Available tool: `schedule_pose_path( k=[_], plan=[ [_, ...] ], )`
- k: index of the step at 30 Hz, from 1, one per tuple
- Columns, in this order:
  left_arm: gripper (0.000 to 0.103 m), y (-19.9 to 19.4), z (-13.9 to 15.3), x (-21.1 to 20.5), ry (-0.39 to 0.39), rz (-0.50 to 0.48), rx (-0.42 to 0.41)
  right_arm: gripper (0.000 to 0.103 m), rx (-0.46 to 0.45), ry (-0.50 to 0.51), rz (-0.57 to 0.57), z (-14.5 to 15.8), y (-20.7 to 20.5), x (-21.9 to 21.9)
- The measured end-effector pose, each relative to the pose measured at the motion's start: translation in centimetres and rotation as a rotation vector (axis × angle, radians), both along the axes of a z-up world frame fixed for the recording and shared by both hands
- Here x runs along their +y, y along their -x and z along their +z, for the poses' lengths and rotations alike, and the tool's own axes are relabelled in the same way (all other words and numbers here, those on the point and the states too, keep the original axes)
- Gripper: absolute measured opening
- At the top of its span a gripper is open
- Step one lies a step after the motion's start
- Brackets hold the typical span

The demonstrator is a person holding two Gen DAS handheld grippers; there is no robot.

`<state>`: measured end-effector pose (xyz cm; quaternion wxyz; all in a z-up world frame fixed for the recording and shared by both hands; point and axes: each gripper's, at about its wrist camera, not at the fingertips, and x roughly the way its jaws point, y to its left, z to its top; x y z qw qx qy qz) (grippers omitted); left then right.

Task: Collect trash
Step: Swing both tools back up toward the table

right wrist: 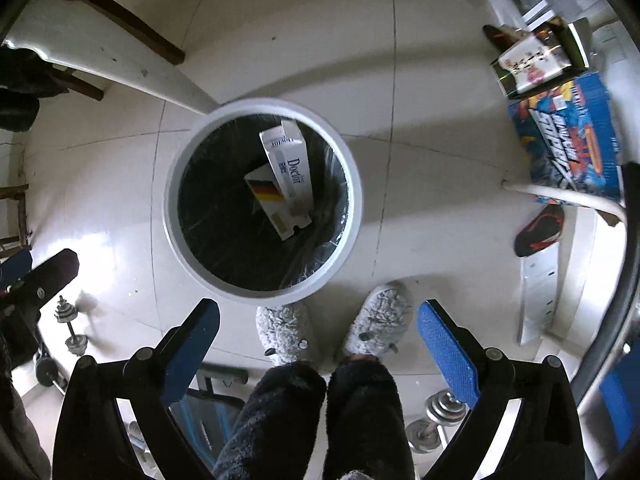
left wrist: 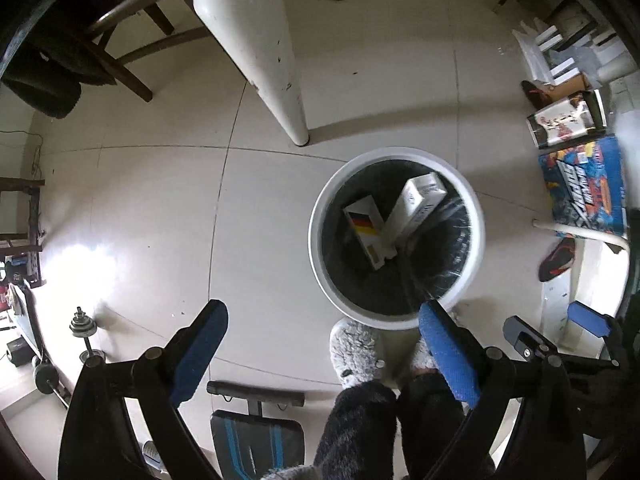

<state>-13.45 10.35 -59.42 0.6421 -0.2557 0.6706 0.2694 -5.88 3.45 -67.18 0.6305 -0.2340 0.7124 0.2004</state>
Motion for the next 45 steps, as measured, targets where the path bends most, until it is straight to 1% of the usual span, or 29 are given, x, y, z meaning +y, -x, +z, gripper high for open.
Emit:
schedule_pose_path(
  k=[1, 5, 6, 8, 9, 10, 17, 20, 24, 26, 29, 31, 33, 35, 38, 40, 43, 44, 45],
  plan=[
    [0.098, 0.1, 0.8, -0.2, 0.0, -0.001, -0.005, 0.1, -0.005, 0.0, -0.001, 0.7, 0.1, 0.0],
    [0.098, 0.3, 4.5, -0.8, 0.006, -0.008, -0.018, 0.1, -0.022, -0.009, -0.006, 5.0, 0.8, -0.5],
    [0.098, 0.5, 5.9, -0.9, 0.007, -0.011, -0.023, 0.1, -0.025, -0.01, -0.003, 6.0, 1.0, -0.5],
    [0.098, 0.9, 8.0, -1.4, 0.008, -0.015, -0.035, 0.1, -0.028, -0.016, -0.001, 9.1, 1.6, -0.6],
    [0.098, 1.1, 9.7, -1.5, 0.007, -0.019, -0.04, 0.1, -0.03, -0.018, 0.0, 10.1, 1.8, -0.7],
    [0.098, 1.3, 10.7, -1.7, 0.005, -0.021, -0.046, 0.1, -0.032, -0.022, -0.001, 11.7, 2.1, -0.8],
    [0.098, 3.0, 20.6, -2.3, -0.011, -0.024, -0.099, 0.1, -0.055, -0.062, -0.008, 22.4, 4.1, -1.0],
    [0.098, 3.6, 24.6, -2.4, -0.027, -0.017, -0.123, 0.1, -0.058, -0.098, -0.023, 27.2, 4.6, -1.0],
    [0.098, 3.2, 29.2, -2.5, -0.061, -0.007, -0.145, 0.1, -0.046, -0.16, -0.061, 32.5, 4.2, -1.0],
    [0.098, 2.6, 30.9, -2.5, -0.089, -0.008, -0.16, 0.1, -0.05, -0.194, -0.087, 35.1, 3.3, -1.1],
    [0.098, 0.3, 33.1, -2.3, -0.128, -0.018, -0.19, 0.1, -0.073, -0.253, -0.156, 39.1, 0.3, -1.9],
    [0.098, -2.0, 34.0, -1.9, -0.149, -0.025, -0.209, 0.1, -0.097, -0.275, -0.201, 41.0, -2.2, -2.8],
    [0.098, -4.9, 34.5, -1.8, -0.175, -0.039, -0.213, 0.1, -0.131, -0.283, -0.252, 42.5, -5.4, -4.2],
    [0.098, -8.0, 34.9, -1.8, -0.194, -0.056, -0.219, 0.1, -0.168, -0.284, -0.324, 43.9, -9.9, -6.3],
    [0.098, -13.7, 34.7, -2.3, -0.209, -0.082, -0.212, 0.1, -0.194, -0.267, -0.4, 44.3, -15.9, -9.3],
    [0.098, -17.8, 34.2, -2.7, -0.198, -0.088, -0.204, 0.1, -0.21, -0.239, -0.442, 44.4, -20.9, -11.5],
    [0.097, -24.1, 33.5, -3.7, -0.143, -0.091, -0.213, 0.1, -0.211, -0.197, -0.494, 43.4, -28.2, -14.5],
    [0.097, -26.3, 33.2, -4.4, -0.118, -0.105, -0.222, 0.1, -0.208, -0.183, -0.512, 42.9, -30.7, -15.5],
    [0.097, -28.8, 32.8, -5.2, -0.085, -0.13, -0.229, 0.1, -0.207, -0.175, -0.524, 42.4, -32.3, -16.2]
  ],
)
